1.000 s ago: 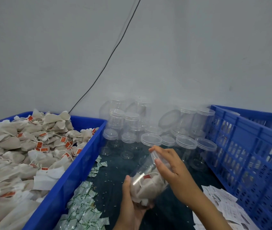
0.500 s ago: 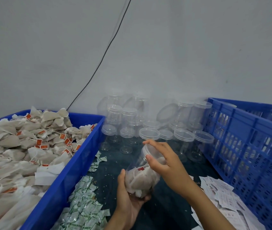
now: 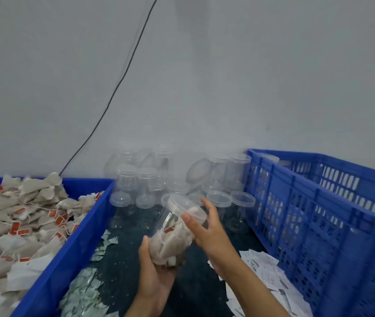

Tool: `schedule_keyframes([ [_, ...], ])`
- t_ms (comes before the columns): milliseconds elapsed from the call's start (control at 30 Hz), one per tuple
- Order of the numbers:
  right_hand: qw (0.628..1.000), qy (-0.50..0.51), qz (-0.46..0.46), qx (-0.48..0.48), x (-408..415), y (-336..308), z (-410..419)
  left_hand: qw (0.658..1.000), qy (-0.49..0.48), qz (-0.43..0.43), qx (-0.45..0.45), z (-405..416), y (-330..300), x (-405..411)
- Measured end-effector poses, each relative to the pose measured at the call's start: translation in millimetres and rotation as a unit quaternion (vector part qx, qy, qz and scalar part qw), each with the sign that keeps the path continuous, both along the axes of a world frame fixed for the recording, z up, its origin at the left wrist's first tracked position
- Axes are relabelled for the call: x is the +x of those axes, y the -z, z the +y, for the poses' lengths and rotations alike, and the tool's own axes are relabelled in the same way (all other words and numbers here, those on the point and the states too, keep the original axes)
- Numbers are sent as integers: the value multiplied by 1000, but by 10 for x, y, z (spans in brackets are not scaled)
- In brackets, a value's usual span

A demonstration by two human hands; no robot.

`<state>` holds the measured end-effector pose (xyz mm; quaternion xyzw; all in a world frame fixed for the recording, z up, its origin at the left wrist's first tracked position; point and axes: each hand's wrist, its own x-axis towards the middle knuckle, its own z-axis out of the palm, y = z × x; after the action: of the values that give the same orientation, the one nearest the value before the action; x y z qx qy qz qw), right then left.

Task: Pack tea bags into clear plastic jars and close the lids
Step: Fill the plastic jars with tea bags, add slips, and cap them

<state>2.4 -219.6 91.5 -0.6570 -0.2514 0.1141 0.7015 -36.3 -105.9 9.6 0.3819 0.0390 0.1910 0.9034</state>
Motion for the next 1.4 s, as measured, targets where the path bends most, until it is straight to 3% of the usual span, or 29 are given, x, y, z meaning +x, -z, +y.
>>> schedule_keyframes([
  [67, 999, 8, 35, 26, 76, -114, -88, 1000, 22, -17, 10, -73, -231, 107],
  [233, 994, 87, 18, 65, 287, -539, -254, 992, 72, -58, 90, -339, -793, 447],
  [433, 981, 188, -21, 50, 705, -1254, -657, 956, -36, -45, 288, -656, -1368, 905],
  [633, 966, 247, -70, 32, 1269, -1829, -1213, 865, -60, -102, 487, -988, -2106, 1575],
  [800, 948, 309, -72, -10, 1831, -1931, -1559, 818, -15, -94, 567, -1421, -2392, 2074],
  [1033, 926, 320, 3, -200, 2400, -1646, -1818, 756, -6, -54, 653, -1630, -2126, 2562],
  [1233, 909, 289, 80, -291, 2626, -1378, -1758, 618, -87, -2, 782, -1542, -1919, 2881],
  [1400, 913, 258, 142, -282, 2791, -1228, -1691, 586, -71, 8, 807, -1462, -1804, 2990],
])
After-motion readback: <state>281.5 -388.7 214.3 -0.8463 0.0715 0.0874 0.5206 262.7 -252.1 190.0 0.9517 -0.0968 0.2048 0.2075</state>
